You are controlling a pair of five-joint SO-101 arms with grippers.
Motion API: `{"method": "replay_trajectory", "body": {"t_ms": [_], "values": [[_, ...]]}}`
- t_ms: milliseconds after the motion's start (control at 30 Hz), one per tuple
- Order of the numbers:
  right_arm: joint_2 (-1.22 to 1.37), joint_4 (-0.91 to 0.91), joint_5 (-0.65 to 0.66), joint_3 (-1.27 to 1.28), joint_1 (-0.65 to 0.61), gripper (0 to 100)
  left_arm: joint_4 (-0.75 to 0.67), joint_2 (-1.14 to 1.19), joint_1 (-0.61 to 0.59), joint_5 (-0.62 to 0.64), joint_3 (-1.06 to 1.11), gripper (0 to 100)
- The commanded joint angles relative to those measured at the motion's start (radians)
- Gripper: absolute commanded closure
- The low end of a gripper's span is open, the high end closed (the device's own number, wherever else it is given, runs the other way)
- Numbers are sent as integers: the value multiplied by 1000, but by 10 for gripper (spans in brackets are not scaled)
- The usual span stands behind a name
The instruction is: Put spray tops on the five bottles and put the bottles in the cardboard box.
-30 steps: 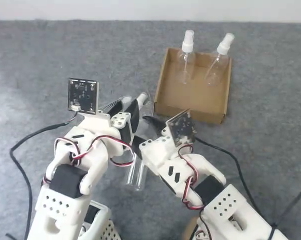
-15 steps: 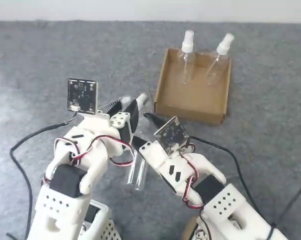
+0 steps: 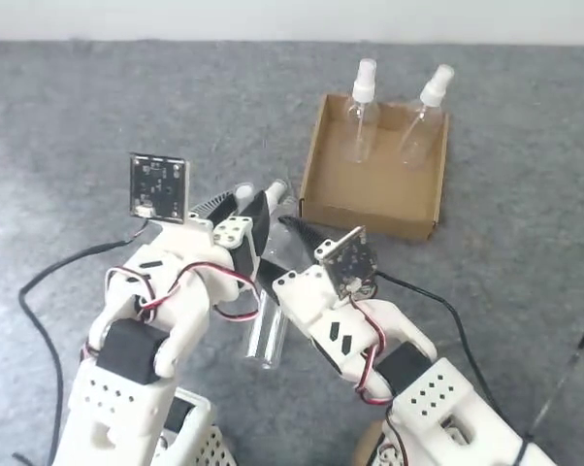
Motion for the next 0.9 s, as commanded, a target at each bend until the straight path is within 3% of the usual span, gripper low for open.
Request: {"method": "replay_trajectory", "body": {"t_ms": [0, 333, 533, 867], "values": [[-39, -137, -58, -18, 71, 992, -25, 3, -3, 35, 18, 987], [-38, -137, -55, -17, 73, 992, -25, 3, 44, 2, -13, 863], [-31, -137, -55, -17, 73, 992, -5, 2, -11, 2, -94, 859], [-28, -137, -55, -18, 74, 992, 135, 2, -6, 0, -252, 858]]}}
